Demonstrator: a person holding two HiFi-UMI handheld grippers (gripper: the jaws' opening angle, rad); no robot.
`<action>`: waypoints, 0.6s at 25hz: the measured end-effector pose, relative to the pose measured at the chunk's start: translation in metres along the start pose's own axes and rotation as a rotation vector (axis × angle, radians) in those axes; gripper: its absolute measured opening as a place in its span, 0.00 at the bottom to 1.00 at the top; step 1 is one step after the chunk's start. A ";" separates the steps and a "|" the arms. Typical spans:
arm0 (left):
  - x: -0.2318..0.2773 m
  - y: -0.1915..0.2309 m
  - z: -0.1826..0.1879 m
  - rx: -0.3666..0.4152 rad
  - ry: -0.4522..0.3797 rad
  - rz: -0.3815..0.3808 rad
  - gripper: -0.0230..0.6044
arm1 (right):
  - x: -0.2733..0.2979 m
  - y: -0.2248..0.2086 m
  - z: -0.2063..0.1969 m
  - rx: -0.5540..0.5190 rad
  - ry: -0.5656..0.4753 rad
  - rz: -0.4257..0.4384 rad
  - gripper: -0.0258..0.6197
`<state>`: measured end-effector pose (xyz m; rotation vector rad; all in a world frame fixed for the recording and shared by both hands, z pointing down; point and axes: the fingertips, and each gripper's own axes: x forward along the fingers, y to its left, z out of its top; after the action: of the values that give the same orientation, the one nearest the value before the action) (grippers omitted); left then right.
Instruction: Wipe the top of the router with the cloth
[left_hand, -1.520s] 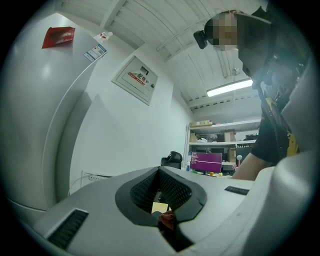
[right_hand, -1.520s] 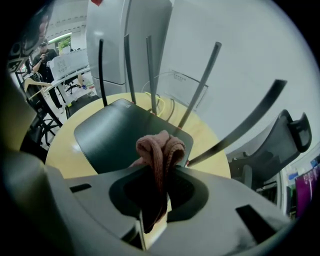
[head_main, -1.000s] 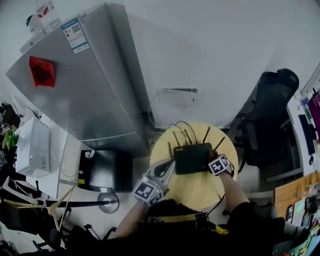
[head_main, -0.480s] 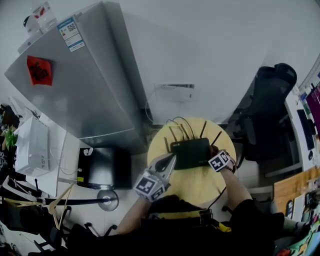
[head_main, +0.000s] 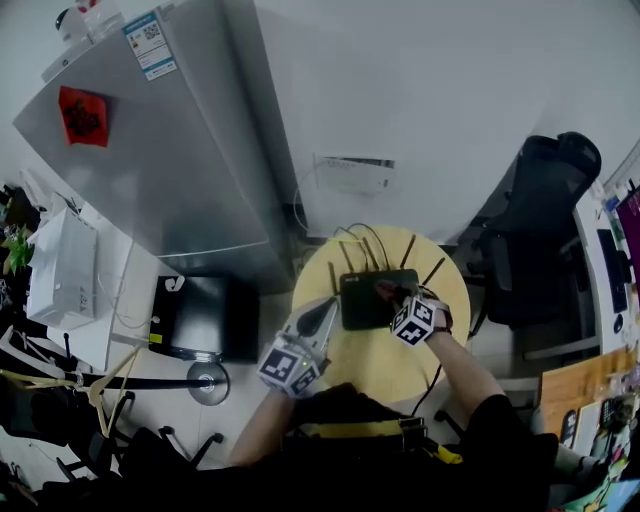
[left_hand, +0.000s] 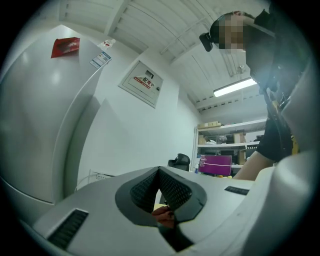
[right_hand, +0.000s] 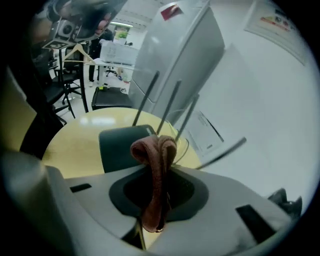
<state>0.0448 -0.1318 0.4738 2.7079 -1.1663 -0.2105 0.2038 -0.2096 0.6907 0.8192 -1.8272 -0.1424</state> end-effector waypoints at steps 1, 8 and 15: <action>-0.005 0.004 0.001 0.001 0.000 0.018 0.03 | 0.005 0.004 0.016 -0.035 -0.017 0.008 0.13; -0.051 0.037 0.011 0.004 -0.043 0.147 0.03 | 0.040 0.011 0.103 -0.286 -0.006 0.025 0.13; -0.089 0.065 0.018 0.022 -0.057 0.257 0.03 | 0.086 0.004 0.109 -0.376 0.165 0.011 0.13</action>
<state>-0.0651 -0.1121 0.4760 2.5511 -1.5247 -0.2394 0.0917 -0.2882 0.7144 0.5382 -1.5846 -0.3875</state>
